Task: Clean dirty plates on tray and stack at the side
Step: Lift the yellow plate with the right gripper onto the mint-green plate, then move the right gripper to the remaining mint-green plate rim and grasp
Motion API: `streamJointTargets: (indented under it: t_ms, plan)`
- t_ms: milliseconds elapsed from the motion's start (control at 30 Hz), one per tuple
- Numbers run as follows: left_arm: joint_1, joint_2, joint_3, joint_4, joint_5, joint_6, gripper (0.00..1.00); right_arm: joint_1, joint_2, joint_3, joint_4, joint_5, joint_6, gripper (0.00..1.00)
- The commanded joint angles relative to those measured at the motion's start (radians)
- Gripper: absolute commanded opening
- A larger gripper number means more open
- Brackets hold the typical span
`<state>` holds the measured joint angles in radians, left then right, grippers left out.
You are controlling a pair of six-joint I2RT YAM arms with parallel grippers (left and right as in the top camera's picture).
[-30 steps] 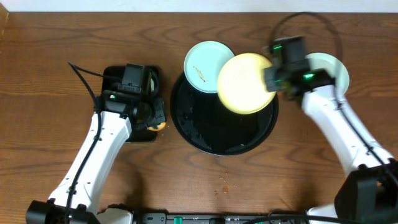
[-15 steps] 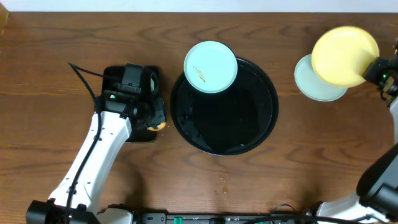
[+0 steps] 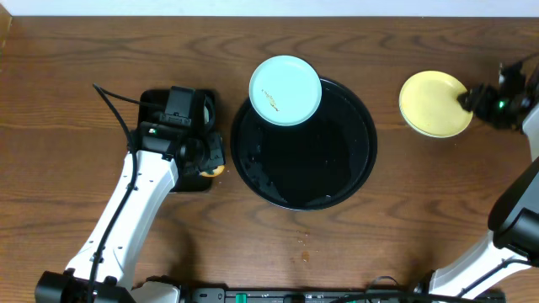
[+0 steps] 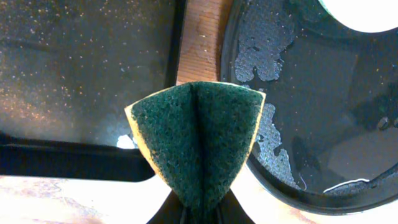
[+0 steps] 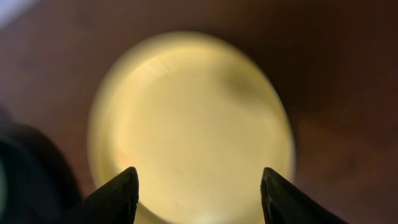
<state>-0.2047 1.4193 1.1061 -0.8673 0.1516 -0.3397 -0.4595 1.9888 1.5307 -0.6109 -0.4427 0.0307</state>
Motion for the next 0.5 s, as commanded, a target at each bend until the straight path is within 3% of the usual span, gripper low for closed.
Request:
streamJointTargets:
  t_ms: [0, 133, 300, 467]
  plan:
    - [0.003, -0.008, 0.004, -0.003, -0.002, 0.006, 0.08, 0.129, -0.014, 0.208, -0.174, 0.04, -0.114, 0.63]
    - [0.003, -0.008, 0.004, -0.003, -0.002, 0.006, 0.08, 0.317, -0.013, 0.273, -0.216, 0.141, -0.145, 0.66]
    - [0.003, -0.008, 0.004, -0.008, -0.002, 0.006, 0.08, 0.586, 0.084, 0.272, -0.13, 0.235, -0.144, 0.61]
    - [0.003, -0.008, 0.004, -0.012, -0.002, 0.006, 0.08, 0.732, 0.209, 0.272, -0.021, 0.257, -0.136, 0.6]
